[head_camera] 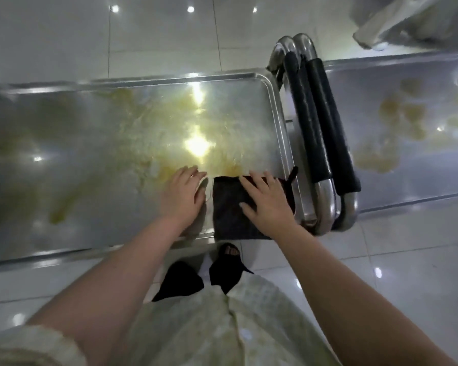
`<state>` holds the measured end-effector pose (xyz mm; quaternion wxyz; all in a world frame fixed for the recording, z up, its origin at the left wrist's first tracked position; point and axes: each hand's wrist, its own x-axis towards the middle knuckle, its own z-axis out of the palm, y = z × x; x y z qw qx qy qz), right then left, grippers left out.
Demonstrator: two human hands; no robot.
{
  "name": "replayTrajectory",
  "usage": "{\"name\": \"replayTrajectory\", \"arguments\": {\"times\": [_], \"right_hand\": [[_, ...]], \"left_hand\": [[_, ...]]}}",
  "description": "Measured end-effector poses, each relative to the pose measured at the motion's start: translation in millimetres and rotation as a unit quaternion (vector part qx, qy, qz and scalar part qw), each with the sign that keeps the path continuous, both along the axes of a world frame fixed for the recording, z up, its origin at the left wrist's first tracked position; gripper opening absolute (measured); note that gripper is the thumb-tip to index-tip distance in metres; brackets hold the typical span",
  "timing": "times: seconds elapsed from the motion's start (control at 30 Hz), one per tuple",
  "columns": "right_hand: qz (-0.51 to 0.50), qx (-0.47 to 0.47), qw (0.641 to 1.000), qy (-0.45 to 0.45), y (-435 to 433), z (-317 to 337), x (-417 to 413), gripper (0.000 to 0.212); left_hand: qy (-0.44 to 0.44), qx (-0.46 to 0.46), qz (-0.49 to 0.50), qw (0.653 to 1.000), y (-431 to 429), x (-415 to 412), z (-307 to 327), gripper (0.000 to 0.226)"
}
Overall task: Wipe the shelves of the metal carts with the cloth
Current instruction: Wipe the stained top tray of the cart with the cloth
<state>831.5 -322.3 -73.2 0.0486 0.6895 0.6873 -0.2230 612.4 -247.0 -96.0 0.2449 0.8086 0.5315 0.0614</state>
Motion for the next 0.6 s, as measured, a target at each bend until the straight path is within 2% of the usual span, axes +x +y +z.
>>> {"name": "replayTrajectory", "arguments": {"times": [0.1, 0.27, 0.5, 0.6], "right_hand": [[-0.001, -0.013, 1.000, -0.028, -20, -21, -16, 0.071], [-0.050, -0.010, 0.997, -0.065, -16, -43, -42, 0.072], [-0.077, 0.007, 0.988, -0.135, 12, -46, 16, 0.069], [-0.101, 0.014, 0.984, -0.149, 15, -48, -2, 0.072]], "left_hand": [[0.059, 0.011, 0.022, 0.998, -2, -38, -11, 0.048], [0.164, 0.023, -0.002, 0.986, 12, -72, -17, 0.063], [0.165, 0.017, -0.003, 0.986, 23, -79, -28, 0.065], [0.167, 0.018, -0.005, 0.986, 24, -81, -31, 0.063]]}}
